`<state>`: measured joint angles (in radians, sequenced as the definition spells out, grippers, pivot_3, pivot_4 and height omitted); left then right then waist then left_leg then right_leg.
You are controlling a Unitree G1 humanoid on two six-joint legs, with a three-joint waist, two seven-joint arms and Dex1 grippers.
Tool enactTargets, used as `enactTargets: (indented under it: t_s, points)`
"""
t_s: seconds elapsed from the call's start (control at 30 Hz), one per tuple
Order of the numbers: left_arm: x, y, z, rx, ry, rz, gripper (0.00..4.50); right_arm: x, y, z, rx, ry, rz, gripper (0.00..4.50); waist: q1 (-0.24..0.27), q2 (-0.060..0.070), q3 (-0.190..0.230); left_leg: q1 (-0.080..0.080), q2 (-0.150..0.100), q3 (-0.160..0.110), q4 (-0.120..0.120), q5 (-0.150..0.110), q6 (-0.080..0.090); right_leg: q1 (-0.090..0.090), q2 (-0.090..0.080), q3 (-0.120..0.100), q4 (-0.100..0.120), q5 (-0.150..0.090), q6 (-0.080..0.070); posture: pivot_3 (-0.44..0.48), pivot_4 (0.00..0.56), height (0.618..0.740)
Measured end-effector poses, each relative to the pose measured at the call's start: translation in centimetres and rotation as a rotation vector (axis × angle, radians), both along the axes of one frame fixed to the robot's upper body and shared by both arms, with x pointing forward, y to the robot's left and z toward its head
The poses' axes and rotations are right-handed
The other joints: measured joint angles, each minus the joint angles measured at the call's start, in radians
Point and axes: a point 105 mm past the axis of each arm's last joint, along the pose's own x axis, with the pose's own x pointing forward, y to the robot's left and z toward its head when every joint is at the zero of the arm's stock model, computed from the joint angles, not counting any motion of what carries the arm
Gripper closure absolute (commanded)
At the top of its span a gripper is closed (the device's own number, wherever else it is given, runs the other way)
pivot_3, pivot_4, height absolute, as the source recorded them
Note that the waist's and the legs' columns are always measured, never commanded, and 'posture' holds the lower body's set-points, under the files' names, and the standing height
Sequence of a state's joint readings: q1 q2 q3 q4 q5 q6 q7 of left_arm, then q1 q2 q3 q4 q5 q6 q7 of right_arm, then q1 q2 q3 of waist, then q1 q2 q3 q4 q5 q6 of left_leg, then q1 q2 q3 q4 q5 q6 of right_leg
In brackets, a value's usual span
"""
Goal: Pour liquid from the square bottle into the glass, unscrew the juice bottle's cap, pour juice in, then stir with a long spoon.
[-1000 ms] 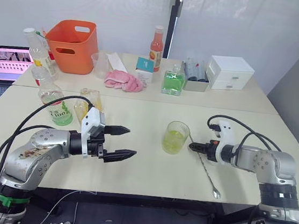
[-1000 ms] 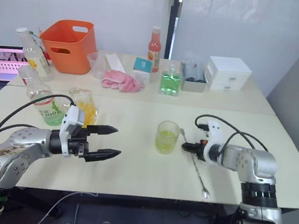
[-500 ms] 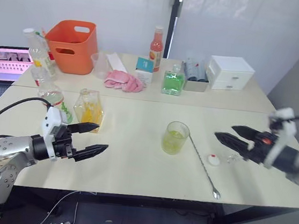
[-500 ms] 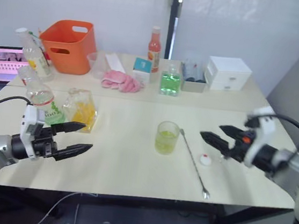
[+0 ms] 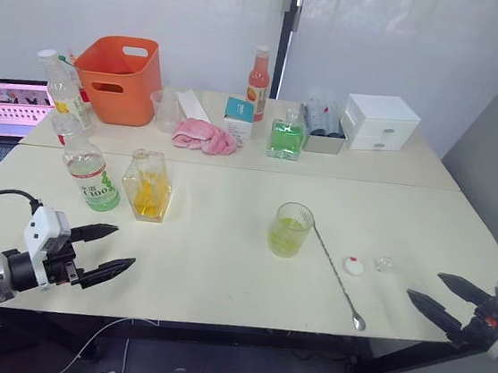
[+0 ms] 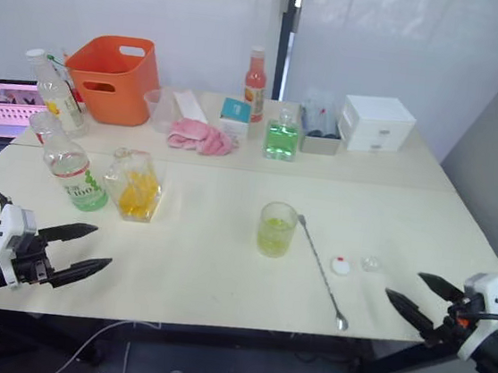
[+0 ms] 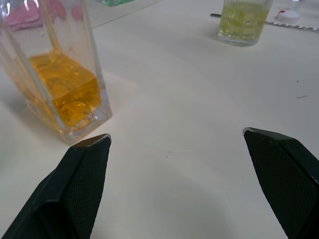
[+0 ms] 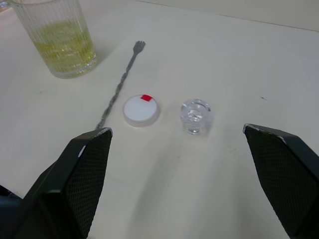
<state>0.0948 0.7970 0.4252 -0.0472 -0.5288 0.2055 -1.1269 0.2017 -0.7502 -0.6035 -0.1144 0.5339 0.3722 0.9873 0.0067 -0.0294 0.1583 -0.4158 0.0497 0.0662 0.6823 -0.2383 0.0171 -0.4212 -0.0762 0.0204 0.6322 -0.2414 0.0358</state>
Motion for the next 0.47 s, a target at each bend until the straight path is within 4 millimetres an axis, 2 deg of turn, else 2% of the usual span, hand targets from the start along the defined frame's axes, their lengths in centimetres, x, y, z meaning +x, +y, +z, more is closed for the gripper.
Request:
enactTargets:
  t_s: [0.27, 0.47]
  points:
    - [-0.1, 0.2, 0.0, 0.022, -0.016, 0.008, 0.00, 0.8, -0.6, -1.0, -0.017, 0.008, -0.001, 0.04, 0.003, 0.000, 0.000, 0.000, 0.000, 0.000, 0.000, 0.000, 0.000, 0.000, 0.000, 0.000, 0.000, 0.000, 0.000, 0.000, 0.150, 0.715]
    - [-0.3, 0.3, -0.2, 0.027, -0.015, 0.010, 0.00, 1.1, -0.5, -0.8, -0.017, -0.003, 0.001, 0.04, 0.003, 0.000, 0.000, 0.000, 0.000, 0.001, 0.000, 0.000, 0.000, 0.000, 0.000, 0.000, 0.000, 0.000, 0.000, 0.000, 0.150, 0.715]
